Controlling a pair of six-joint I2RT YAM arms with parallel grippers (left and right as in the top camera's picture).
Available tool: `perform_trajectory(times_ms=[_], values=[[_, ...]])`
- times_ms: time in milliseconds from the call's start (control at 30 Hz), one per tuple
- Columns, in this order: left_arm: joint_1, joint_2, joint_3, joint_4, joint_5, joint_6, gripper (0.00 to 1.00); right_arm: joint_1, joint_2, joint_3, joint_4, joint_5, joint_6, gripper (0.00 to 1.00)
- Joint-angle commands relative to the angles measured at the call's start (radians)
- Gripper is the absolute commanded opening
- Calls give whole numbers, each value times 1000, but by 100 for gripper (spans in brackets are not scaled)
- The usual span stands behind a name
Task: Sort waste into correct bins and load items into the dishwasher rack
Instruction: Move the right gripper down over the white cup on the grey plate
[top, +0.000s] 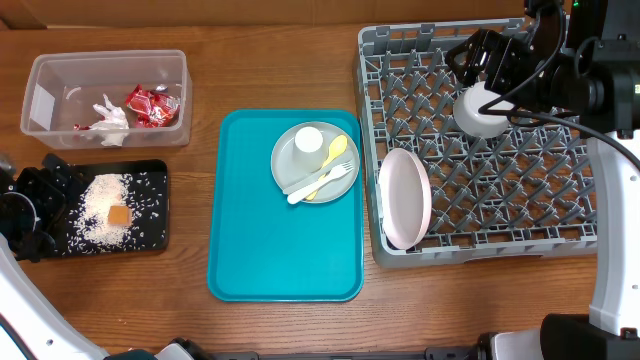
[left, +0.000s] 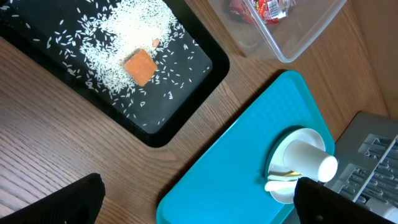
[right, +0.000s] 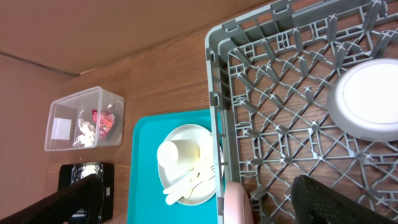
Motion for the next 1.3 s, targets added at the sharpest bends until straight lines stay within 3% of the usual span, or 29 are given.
perform_trajectory(times_ms=[0,133,333,500,567,833,1033,1267], values=[[-9,-2,-6,6,22,23,100,-4,-12,21,3,0,2,100],[-9,-2,-6,6,23,23,100,-4,-12,21,3,-48,34,100],[-9,-2,-6,6,21,23,100,-4,-12,21,32,-182,198,100],[-9,-2,-6,6,21,23,100,44,-12,21,95,-326,120,100],[-9,-2,-6,6,21,23,100,108,-12,21,93,-262,96,100],[-9,-2,-6,6,21,23,100,459,38,21,98,298,118,100],[-9,-2,-6,6,21,23,100,597,178,21,150,415,143,100],[-9,-2,-6,6,21,23,100,612,337,21,156,458,219,100]])
